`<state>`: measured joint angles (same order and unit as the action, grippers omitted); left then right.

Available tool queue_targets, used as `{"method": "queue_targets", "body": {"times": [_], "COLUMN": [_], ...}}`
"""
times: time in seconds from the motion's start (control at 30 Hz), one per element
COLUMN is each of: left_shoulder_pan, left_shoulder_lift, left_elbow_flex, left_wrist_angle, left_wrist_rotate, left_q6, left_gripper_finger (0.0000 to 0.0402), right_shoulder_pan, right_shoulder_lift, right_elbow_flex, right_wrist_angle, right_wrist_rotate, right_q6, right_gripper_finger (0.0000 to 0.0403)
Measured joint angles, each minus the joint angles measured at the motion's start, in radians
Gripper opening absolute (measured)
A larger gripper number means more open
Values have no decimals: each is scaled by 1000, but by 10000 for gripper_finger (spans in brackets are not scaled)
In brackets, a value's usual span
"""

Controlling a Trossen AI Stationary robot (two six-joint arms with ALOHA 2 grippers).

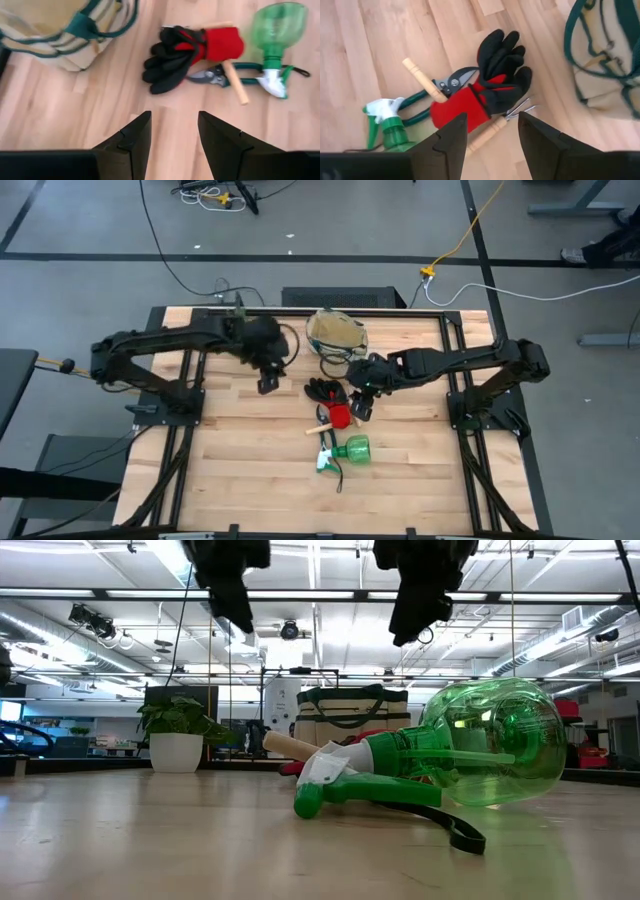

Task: Pick & Place Garden tools in Gardening bag
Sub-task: Put the red gloves into the gardening bag

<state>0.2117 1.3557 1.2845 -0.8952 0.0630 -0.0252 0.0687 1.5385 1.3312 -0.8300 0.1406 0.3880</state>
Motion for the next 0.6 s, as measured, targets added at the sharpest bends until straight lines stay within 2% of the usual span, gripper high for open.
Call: {"method": "queue_targets", "body": {"times": [0.3,0.43,0.6], "left_shoulder_pan": [-119,-159,-200], "left_shoulder_lift": [-160,-193,-220], "left_elbow_flex": [-168,-213,-247], "left_wrist_angle": [121,134,134], "left_wrist_rotate": [-103,-152,-174], "left_q6": [-73,-98,-129], "left_gripper_finger": [169,169,169], "right_shoulder_pan": [17,17,17], "right_shoulder_lift": [44,87,127], "right_elbow_flex": [-74,-111,-113], "right_wrist_angle": [116,193,193], "right_wrist_rotate": [1,-4,-9], "right_q6": [188,233,264], "right_gripper_finger": [178,178,178]}}
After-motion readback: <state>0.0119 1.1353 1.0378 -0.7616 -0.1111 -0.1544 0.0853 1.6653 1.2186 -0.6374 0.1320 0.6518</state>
